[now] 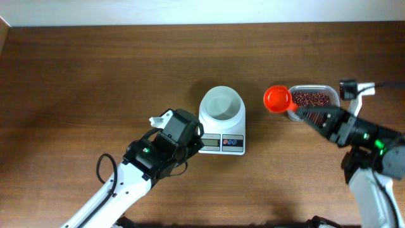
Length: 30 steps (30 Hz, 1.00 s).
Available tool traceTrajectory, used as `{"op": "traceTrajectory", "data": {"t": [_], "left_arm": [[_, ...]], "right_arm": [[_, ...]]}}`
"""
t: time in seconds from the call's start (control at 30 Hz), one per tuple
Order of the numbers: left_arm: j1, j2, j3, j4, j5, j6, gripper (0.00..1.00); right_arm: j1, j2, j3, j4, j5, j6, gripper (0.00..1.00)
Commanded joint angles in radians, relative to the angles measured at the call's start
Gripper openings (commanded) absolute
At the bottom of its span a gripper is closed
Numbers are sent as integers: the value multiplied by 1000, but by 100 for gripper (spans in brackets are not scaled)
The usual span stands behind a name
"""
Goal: Scoop and weigh 50g on scale
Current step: 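Open the left gripper and carry the scoop with the right gripper toward the bean tub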
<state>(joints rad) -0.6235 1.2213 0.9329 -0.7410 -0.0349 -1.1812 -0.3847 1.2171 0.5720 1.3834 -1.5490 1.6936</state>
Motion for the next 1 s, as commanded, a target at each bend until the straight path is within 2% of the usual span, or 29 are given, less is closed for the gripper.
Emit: {"op": "traceTrajectory", "data": {"t": [0.0, 0.07, 0.17, 0.27, 0.5, 0.77, 0.83, 0.97], "left_arm": [[-1, 5, -1, 2, -18, 29, 0], [-1, 5, -1, 2, -18, 29, 0], [-1, 5, -1, 2, -18, 28, 0], [-1, 5, -1, 5, -18, 28, 0], [-1, 5, -1, 19, -18, 29, 1], [-1, 5, -1, 18, -18, 29, 1], [-1, 5, -1, 18, -18, 29, 1], [-1, 5, -1, 16, -18, 29, 2]], "right_arm": [[4, 96, 136, 4, -3, 26, 4], [4, 158, 228, -32, -3, 103, 4], [19, 214, 319, -147, -3, 106, 4], [76, 256, 365, -173, -1, 101, 4], [224, 430, 428, -206, 89, -82, 4], [292, 627, 505, -245, 256, -499, 4], [292, 630, 517, -376, 330, -605, 4], [294, 625, 579, -771, 372, -843, 4]]}}
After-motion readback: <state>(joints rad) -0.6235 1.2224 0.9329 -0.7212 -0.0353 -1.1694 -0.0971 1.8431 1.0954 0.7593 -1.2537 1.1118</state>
